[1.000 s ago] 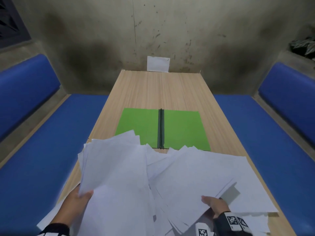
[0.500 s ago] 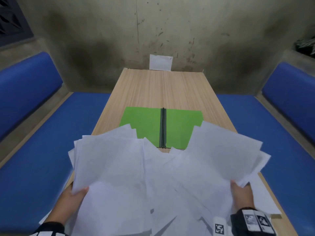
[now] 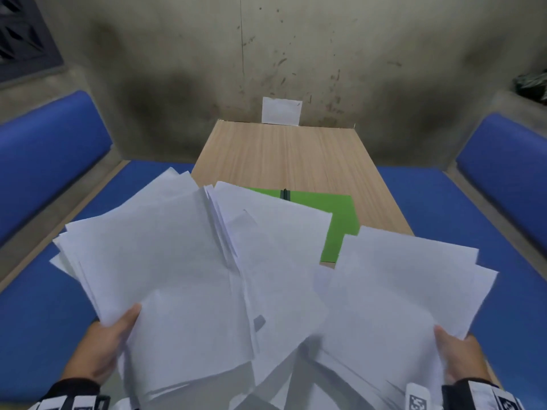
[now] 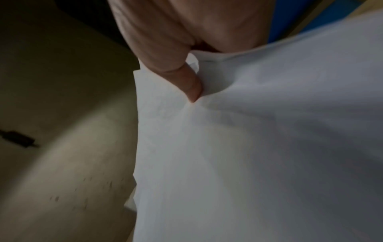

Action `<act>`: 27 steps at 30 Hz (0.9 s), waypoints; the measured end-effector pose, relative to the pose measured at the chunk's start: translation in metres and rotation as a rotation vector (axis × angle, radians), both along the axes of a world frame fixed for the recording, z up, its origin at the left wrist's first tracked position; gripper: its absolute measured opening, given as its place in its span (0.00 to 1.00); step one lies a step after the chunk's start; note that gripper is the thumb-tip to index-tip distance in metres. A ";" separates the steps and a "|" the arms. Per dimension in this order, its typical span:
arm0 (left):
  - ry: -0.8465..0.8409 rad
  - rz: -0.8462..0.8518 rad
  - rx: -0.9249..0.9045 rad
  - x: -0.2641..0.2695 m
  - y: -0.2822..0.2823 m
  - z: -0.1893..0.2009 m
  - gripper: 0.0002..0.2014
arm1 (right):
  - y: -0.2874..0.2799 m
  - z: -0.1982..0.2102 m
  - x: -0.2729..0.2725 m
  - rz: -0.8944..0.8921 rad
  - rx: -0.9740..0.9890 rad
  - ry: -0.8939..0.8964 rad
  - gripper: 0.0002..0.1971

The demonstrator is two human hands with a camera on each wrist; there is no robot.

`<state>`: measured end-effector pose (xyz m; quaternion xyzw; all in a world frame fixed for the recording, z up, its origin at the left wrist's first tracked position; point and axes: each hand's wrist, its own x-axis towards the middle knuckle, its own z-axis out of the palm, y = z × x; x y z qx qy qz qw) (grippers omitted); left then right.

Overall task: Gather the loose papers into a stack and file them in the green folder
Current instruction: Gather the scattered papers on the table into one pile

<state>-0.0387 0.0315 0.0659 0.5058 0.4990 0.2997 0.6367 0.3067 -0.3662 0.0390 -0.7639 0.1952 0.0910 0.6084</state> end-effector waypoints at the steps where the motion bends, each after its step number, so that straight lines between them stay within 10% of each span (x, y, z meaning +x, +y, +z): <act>1: -0.030 -0.017 -0.016 0.002 -0.002 0.001 0.19 | 0.005 -0.002 -0.004 0.031 0.023 0.020 0.21; 12: 0.107 -0.259 -0.118 0.052 -0.061 -0.052 0.17 | 0.072 -0.019 -0.061 0.327 0.240 0.281 0.09; 18: 0.409 -0.403 -0.098 0.065 -0.083 -0.075 0.22 | 0.084 -0.060 -0.067 0.229 0.354 0.500 0.42; 24: 0.525 -0.552 0.109 0.066 -0.081 -0.063 0.23 | 0.077 -0.064 -0.059 0.356 0.078 0.448 0.16; 27: 0.540 -0.590 0.190 0.061 -0.074 -0.054 0.13 | 0.074 -0.063 -0.058 0.442 -0.019 0.447 0.19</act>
